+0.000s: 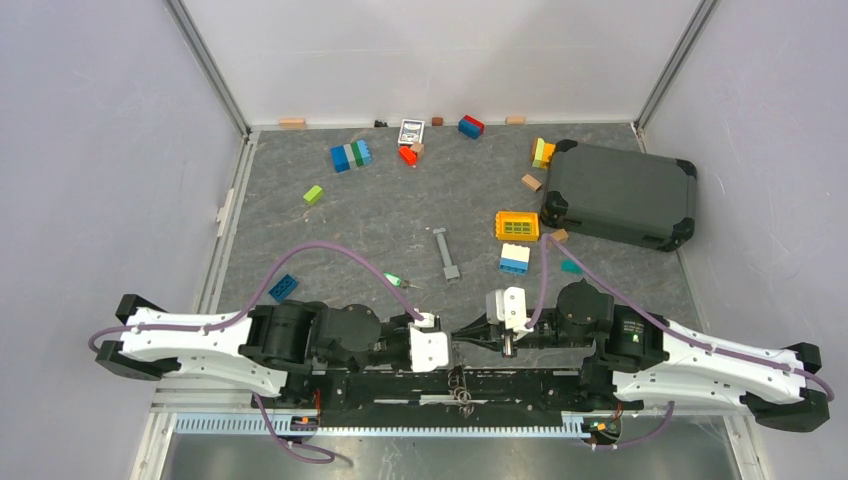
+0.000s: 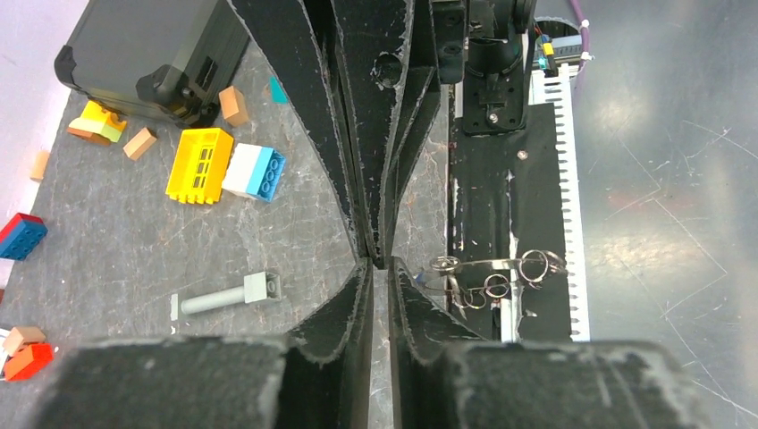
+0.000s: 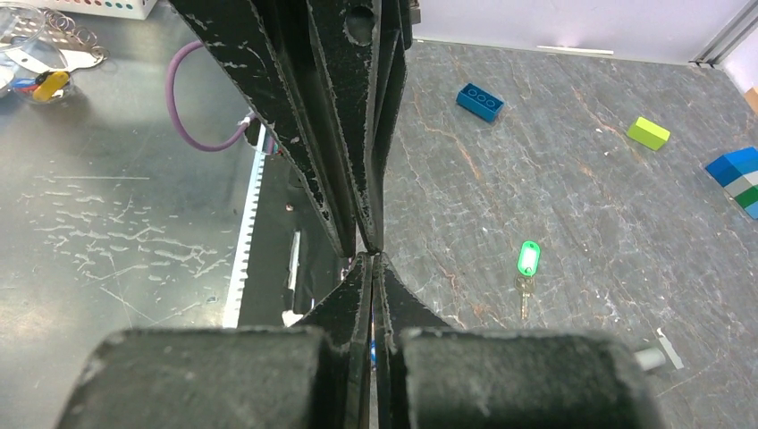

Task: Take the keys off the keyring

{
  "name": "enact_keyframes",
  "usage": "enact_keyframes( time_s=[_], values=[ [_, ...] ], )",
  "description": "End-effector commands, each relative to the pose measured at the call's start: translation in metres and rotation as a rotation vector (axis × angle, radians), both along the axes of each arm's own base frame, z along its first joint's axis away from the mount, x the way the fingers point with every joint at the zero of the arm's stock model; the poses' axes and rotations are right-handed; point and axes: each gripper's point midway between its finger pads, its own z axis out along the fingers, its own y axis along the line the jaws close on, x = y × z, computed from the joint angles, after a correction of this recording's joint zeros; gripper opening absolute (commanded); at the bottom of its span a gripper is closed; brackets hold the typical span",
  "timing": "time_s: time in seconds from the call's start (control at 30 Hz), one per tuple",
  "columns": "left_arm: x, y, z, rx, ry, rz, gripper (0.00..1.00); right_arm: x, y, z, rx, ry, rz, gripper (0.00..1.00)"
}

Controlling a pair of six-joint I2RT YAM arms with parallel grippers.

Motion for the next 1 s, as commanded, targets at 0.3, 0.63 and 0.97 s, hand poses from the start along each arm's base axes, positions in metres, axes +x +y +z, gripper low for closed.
enact_keyframes(
  time_s=[0.3, 0.63, 0.97],
  values=[
    [0.023, 0.012, 0.018, -0.143, 0.054, 0.182, 0.19, 0.013, -0.003, 0.017, 0.074, -0.01, -0.082, 0.0],
    [0.025, 0.009, 0.016, -0.156, 0.069, 0.203, 0.24, 0.03, -0.005, 0.01, 0.057, 0.019, -0.192, 0.0],
    [0.041, -0.016, -0.072, -0.184, 0.349, 0.36, 0.41, 0.123, -0.082, -0.136, -0.29, 0.415, -0.905, 0.32]
  ],
)
